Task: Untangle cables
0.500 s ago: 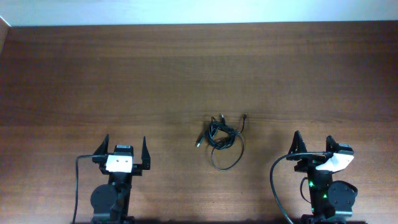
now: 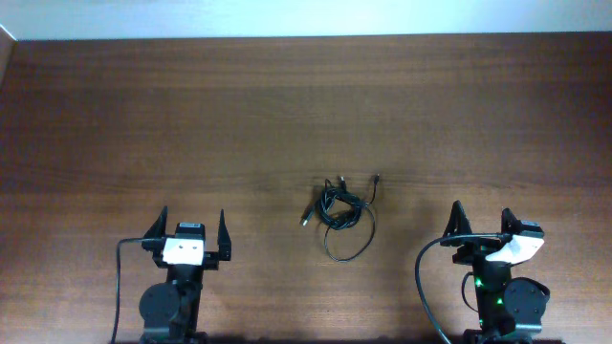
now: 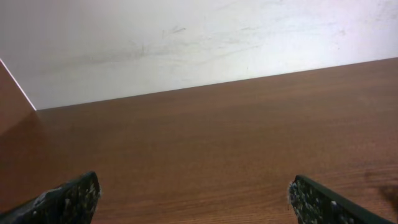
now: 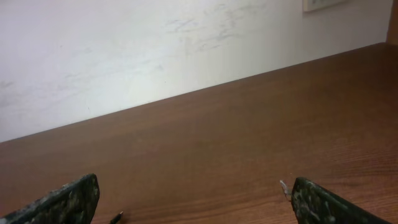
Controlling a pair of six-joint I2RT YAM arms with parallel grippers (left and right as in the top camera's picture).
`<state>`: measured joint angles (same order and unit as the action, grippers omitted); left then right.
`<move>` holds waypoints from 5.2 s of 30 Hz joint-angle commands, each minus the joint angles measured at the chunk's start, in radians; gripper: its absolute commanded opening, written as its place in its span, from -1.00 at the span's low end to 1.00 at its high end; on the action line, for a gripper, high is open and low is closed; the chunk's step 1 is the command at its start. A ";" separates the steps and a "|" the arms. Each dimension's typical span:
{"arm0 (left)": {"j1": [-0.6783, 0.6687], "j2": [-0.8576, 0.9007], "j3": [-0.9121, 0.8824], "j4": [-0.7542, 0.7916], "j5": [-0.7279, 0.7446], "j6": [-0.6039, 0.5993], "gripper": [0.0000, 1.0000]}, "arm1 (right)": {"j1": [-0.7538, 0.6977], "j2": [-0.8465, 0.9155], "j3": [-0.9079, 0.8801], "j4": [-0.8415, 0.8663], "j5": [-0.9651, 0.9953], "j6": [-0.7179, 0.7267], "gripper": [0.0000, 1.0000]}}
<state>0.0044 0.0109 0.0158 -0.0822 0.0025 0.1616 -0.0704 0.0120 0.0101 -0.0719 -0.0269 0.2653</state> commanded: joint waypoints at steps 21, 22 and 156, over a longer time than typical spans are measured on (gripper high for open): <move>0.005 -0.005 -0.008 0.000 -0.006 0.013 0.98 | 0.005 -0.006 -0.005 -0.004 -0.014 -0.003 0.97; 0.005 -0.005 -0.008 0.000 -0.006 0.013 0.98 | 0.005 -0.006 -0.005 -0.004 -0.014 -0.003 0.97; -0.401 1.466 1.218 -0.617 0.382 0.044 -1.00 | 0.005 0.393 0.478 -0.366 -0.590 0.423 0.96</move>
<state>-0.3988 1.4857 1.2213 -0.7002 0.3035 0.1520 -0.0704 0.2325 0.3073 -0.3302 -0.5014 0.8413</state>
